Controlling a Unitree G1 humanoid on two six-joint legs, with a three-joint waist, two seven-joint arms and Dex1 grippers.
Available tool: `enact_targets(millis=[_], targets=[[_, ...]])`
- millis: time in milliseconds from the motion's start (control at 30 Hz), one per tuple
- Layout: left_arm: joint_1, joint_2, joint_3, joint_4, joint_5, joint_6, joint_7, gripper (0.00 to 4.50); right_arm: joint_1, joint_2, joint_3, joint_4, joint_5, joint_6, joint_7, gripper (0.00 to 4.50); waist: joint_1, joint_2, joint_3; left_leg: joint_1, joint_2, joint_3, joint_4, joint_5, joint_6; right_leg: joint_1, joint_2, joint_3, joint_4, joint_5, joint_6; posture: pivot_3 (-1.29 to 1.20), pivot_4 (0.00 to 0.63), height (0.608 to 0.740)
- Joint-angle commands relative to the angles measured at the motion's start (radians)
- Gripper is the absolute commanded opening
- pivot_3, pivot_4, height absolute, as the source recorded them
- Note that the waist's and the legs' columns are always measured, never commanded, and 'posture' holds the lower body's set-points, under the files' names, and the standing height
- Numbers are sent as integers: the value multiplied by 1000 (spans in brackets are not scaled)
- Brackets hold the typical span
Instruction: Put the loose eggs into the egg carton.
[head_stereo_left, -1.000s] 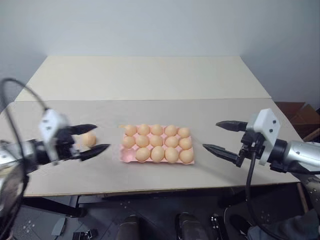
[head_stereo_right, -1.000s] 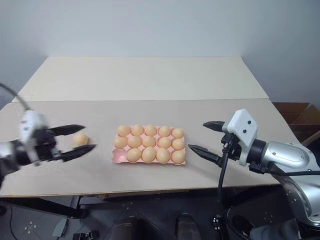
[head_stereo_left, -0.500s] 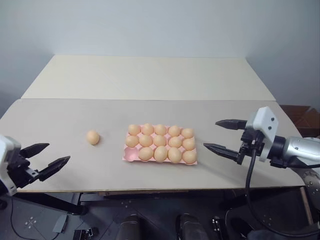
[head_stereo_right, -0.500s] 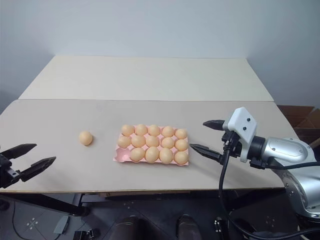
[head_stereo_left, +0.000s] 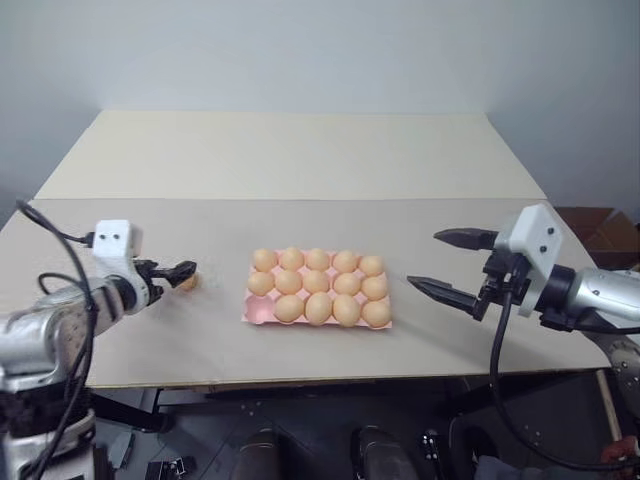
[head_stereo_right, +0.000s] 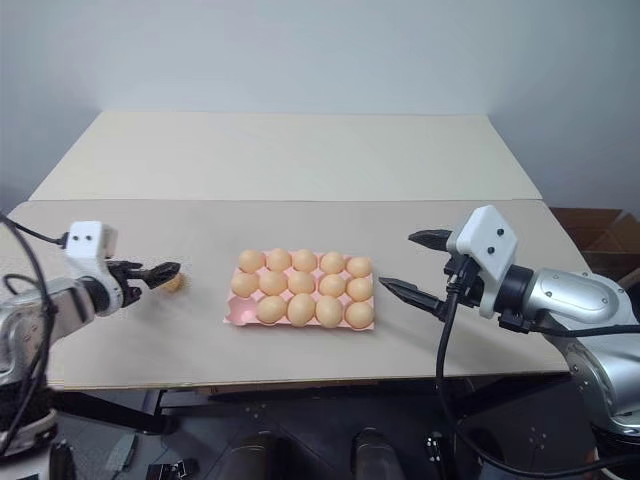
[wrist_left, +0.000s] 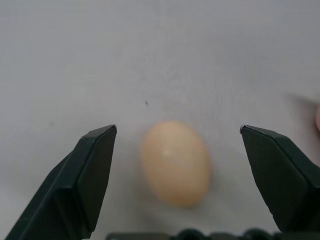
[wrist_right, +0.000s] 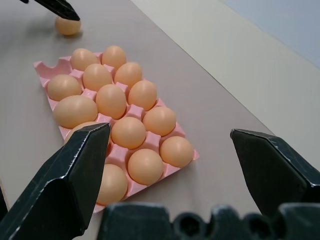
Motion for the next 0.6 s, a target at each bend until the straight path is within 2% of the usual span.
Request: enact_targets(millis=[33, 67, 100, 167, 267, 333, 433, 600], targets=[[-62, -22, -62, 73, 46, 23, 38, 4311, 5, 1, -42, -40, 21, -4, -17, 4500, 1, 0, 0, 0, 0, 0, 0, 0, 0, 0, 0, 0, 0, 0, 0, 0, 150, 740], [-76, -33, -72, 98, 60, 35, 56, 4311, 8, 1, -44, -44, 24, -3, -20, 4500, 0, 0, 0, 0, 0, 0, 0, 0, 0, 0, 0, 0, 0, 0, 0, 0, 150, 740], [-86, -38, -80, 118, 73, 42, 69, 3916, 10, 0, -46, -47, 25, -2, -22, 4500, -1, 0, 0, 0, 0, 0, 0, 0, 0, 0, 0, 0, 0, 0, 0, 0, 150, 740], [-88, -35, -93, 136, 93, 40, 75, 3429, 16, 1, -54, -53, 28, 1, -35, 4500, -1, 0, 0, 1, 0, 0, 0, 0, 0, 0, 0, 0, 0, 0, 0, 0, 150, 740], [-82, -25, -88, 121, 104, 38, 67, 2343, 24, 2, -68, -58, 36, 6, -53, 4500, -2, 0, 0, 2, 0, 0, 0, 0, 0, 0, 0, 1, 2, 0, 0, 0, 150, 740], [-73, -1, -100, 73, 95, 35, 33, 1889, 28, 0, -74, -61, 45, 8, -59, 4500, -3, 0, 0, 2, 0, 0, 0, 0, 0, 0, 0, 1, 2, 0, 0, 0, 150, 740], [-60, 54, -132, -29, 68, 32, -41, 1823, 30, -3, -76, -65, 53, 10, -67, 4500, -3, 0, 0, 0, 0, 0, 0, 0, 0, 0, 0, 1, 1, 0, 0, 0, 150, 740], [-29, 175, -143, -172, -31, -65, -285, 1823, 23, 2, -67, -62, 58, 12, -78, 4500, -2, 0, 0, -1, 0, 0, 0, 0, 0, -1, -1, 1, 0, 0, 0, 0, 150, 740]])
